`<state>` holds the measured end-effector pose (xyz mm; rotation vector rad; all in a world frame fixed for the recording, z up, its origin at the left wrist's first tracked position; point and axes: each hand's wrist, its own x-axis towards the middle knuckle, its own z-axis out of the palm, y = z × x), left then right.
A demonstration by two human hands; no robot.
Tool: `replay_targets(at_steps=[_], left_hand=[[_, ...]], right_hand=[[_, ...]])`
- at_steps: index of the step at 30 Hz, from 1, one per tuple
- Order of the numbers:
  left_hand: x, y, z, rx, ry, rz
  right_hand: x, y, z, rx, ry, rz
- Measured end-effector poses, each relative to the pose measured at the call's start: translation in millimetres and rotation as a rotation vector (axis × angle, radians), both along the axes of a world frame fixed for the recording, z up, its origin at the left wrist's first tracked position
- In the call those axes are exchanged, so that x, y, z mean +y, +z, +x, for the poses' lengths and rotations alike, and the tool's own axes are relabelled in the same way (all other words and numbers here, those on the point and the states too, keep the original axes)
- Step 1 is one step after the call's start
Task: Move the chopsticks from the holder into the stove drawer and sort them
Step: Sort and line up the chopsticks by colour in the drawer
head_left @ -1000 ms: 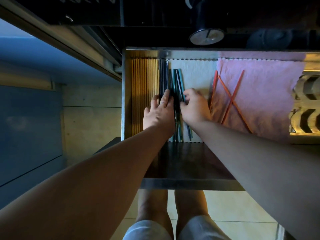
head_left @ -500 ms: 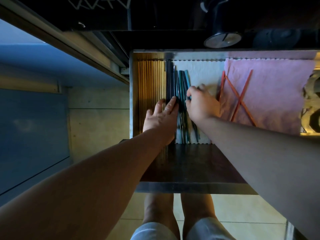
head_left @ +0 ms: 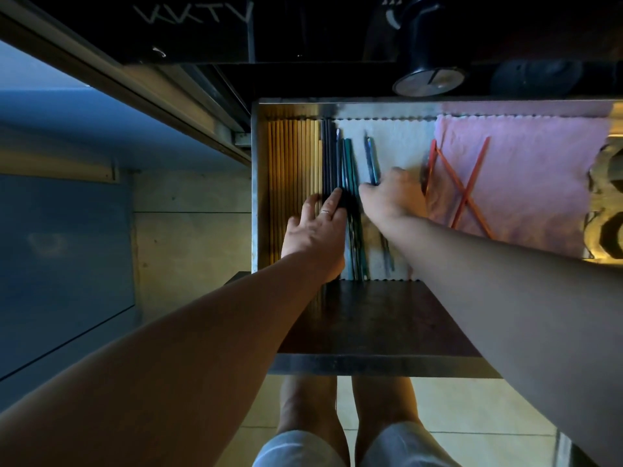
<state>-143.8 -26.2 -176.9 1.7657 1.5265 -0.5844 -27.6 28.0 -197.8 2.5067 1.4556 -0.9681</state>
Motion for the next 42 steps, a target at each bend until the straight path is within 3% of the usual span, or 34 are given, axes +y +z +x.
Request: replay_targets(at_steps=[7,16,24,35,42], left_hand=[[-5,-1,7,0.022,-0.005,-0.010],[-7,-5,5,0.045,-0.039,-0.015],[-7,-9,-10,-0.022,0.021,0.061],[-8,-10,-14,-0.033,0.003,0.064],[-1,-12,-8,0.003,-0.015,0.136]], right_hand=[[-10,17,10,0.229,-0.140,0.036],[-19,9,6,0.355,-0.232,0.047],[-15,0,-10,0.214,0.069,0.028],[-21,-3,-5,0.186,0.234,-0.002],[-20,-6,1,0.307,0.091,0.028]])
